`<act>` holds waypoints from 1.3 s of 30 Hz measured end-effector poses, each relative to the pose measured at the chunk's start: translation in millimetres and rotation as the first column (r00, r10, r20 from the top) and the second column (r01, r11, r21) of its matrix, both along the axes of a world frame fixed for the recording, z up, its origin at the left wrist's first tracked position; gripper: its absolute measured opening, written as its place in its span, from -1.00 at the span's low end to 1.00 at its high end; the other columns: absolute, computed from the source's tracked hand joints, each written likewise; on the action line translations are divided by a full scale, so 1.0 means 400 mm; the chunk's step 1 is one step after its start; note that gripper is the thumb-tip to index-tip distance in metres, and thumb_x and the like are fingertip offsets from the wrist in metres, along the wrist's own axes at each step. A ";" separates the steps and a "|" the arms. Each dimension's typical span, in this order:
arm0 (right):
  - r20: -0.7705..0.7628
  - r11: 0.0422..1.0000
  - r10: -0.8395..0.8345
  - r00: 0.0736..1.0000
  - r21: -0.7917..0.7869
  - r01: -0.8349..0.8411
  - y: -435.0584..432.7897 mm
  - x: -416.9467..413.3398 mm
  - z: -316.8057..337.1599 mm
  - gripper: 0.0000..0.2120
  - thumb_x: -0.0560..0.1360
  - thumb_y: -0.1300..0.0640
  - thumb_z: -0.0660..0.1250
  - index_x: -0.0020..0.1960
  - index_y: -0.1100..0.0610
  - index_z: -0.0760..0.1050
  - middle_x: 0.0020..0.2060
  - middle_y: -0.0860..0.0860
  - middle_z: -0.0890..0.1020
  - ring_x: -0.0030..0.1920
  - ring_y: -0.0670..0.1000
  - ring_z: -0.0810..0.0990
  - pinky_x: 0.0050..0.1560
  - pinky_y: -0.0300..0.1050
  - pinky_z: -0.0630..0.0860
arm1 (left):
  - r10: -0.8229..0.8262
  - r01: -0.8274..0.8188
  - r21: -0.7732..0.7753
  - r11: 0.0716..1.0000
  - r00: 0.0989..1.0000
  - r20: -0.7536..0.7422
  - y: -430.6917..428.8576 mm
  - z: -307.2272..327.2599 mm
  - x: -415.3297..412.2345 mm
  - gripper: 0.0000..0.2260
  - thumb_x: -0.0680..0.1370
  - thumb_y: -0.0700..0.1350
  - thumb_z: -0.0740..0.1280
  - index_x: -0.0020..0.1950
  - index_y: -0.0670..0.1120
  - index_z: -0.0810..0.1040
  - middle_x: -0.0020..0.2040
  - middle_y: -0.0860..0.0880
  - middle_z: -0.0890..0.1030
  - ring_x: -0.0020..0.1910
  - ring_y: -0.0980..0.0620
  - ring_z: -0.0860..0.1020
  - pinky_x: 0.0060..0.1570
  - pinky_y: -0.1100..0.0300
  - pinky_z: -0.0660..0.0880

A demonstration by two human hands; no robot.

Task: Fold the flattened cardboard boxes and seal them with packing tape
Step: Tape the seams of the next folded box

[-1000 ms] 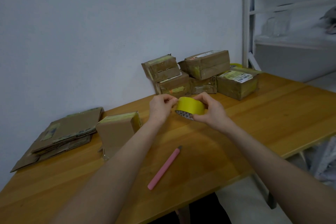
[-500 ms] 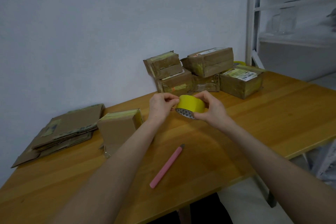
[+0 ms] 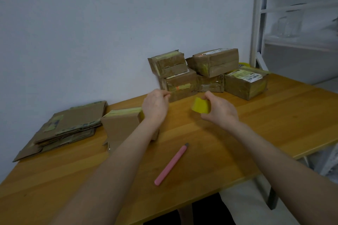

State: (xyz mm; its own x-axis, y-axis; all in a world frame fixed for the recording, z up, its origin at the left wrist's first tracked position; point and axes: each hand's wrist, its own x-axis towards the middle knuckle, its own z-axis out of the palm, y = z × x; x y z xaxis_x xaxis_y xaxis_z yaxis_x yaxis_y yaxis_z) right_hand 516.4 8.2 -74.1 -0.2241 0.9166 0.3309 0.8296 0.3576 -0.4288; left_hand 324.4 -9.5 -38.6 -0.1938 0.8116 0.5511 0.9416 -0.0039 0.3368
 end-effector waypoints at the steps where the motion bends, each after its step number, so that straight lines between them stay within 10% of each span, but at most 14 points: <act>1: 0.039 1.000 -0.027 0.999 -0.004 0.027 0.001 0.006 -0.006 -0.54 0.41 0.00 0.46 0.21 -0.05 0.31 0.01 -0.04 0.54 -0.03 0.01 0.50 -0.07 -0.10 0.44 | -0.016 0.016 -0.017 1.000 1.000 0.007 -0.010 0.006 -0.019 -0.79 0.59 -0.06 0.29 0.15 -0.05 0.64 0.01 -0.02 0.67 -0.09 0.00 0.63 -0.01 0.08 0.57; 4: 0.164 0.999 -0.043 0.986 0.003 0.043 0.004 -0.001 -0.031 -0.51 0.43 0.00 0.44 0.26 -0.05 0.29 0.11 -0.01 0.55 0.12 0.04 0.51 0.13 -0.06 0.38 | -0.120 0.104 -0.275 0.956 0.992 -0.044 -0.060 0.004 -0.038 -0.82 0.57 -0.04 0.31 0.10 -0.04 0.64 -0.04 -0.01 0.66 -0.12 0.03 0.63 -0.02 0.10 0.58; 10: 0.291 0.998 -0.037 0.956 -0.042 0.051 0.005 -0.065 -0.062 -0.52 0.43 -0.13 0.39 0.28 -0.08 0.34 0.23 -0.03 0.48 0.27 0.06 0.39 0.23 0.01 0.35 | -0.112 0.076 -0.863 0.500 0.993 0.022 -0.162 -0.104 -0.013 -0.69 0.47 0.05 0.43 0.05 -0.15 0.57 -0.06 -0.09 0.63 -0.20 0.03 0.63 -0.22 0.18 0.63; 23: -0.058 0.998 0.001 0.998 0.055 0.002 0.024 -0.160 -0.018 -0.72 0.56 0.07 0.26 0.26 -0.03 0.39 0.14 -0.03 0.48 0.19 0.00 0.44 0.13 -0.06 0.50 | 0.139 0.166 -0.531 0.831 0.862 0.487 -0.025 -0.138 0.011 -0.92 0.55 -0.16 0.36 -0.08 -0.17 0.52 -0.19 -0.12 0.60 -0.33 0.01 0.59 -0.26 0.15 0.62; 30: -0.367 0.996 -0.010 0.930 -0.087 -0.024 0.024 -0.272 -0.010 -0.82 0.59 0.03 0.21 0.16 0.03 0.42 0.05 0.01 0.57 0.06 0.05 0.54 0.10 0.08 0.52 | 0.040 0.131 -0.220 0.967 0.770 0.637 -0.084 0.041 -0.120 -0.74 0.56 -0.14 0.34 0.23 -0.17 0.51 -0.07 -0.08 0.58 -0.25 0.06 0.59 -0.32 0.28 0.54; 34: -0.437 0.966 0.144 0.888 -0.133 -0.222 -0.021 -0.395 0.007 -0.47 0.48 -0.13 0.35 0.36 0.06 0.34 0.21 0.04 0.48 0.19 0.06 0.47 0.18 0.07 0.48 | 0.113 -0.071 -0.100 0.992 0.843 0.526 -0.186 0.091 -0.303 -0.86 0.55 -0.15 0.34 0.09 -0.12 0.54 -0.08 -0.07 0.59 -0.25 0.07 0.58 -0.23 0.20 0.57; 39: -0.215 0.933 0.278 0.936 -0.173 -0.317 -0.066 -0.514 0.021 -0.26 0.48 -0.22 0.29 0.53 0.01 0.09 0.51 0.03 0.15 0.47 0.12 0.19 0.41 0.12 0.25 | 0.513 -0.453 -0.333 0.827 0.851 0.115 -0.318 -0.040 -0.558 -0.79 0.52 -0.04 0.36 0.10 -0.09 0.58 -0.05 -0.08 0.64 -0.13 -0.05 0.62 -0.13 0.05 0.60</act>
